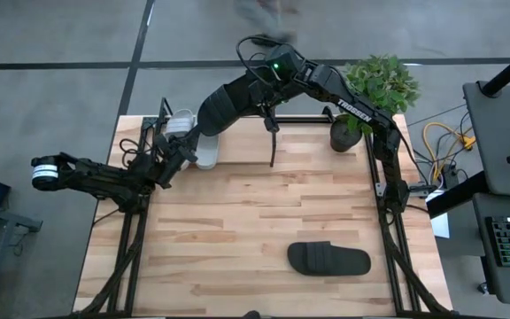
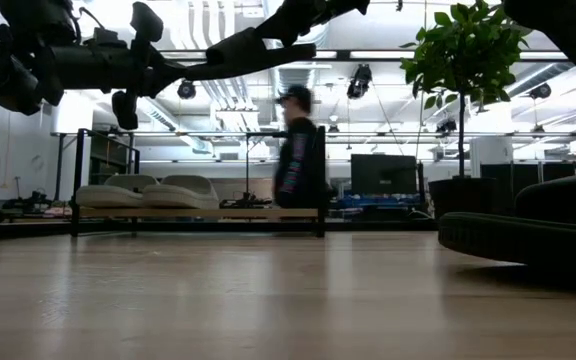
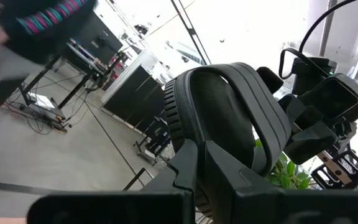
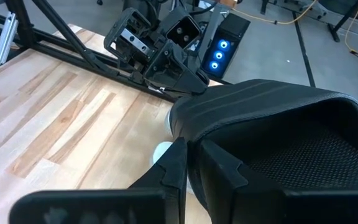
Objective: Pick and place slides into the shelf
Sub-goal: Put the top black slides on the shelf
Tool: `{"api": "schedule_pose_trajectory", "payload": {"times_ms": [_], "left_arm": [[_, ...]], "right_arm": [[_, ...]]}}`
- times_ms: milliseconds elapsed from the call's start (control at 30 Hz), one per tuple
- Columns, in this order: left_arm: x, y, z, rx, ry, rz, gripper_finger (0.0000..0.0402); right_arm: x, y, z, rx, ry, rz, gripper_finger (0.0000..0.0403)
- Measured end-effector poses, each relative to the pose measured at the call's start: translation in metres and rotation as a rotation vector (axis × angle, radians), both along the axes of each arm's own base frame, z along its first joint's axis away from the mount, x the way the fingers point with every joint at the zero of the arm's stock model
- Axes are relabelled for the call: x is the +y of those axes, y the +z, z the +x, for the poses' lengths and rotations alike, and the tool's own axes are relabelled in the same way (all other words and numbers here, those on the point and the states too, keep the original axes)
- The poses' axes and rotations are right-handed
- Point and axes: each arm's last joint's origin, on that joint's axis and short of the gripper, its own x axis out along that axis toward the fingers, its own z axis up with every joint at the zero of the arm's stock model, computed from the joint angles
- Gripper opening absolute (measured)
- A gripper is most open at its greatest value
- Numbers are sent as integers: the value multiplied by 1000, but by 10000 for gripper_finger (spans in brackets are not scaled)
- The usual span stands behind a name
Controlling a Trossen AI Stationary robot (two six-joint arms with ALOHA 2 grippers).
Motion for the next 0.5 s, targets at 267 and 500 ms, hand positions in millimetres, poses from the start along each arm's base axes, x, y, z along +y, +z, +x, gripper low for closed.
{"api": "schedule_pose_trajectory", "payload": {"times_ms": [267,500], "left_arm": [[0,0,0,1,1,-1,0],[0,1,0,5,10,12,0]], "right_arm": [[0,0,0,0,-1,-1,34],[-1,0,0,-2,1,-10,34]]}}
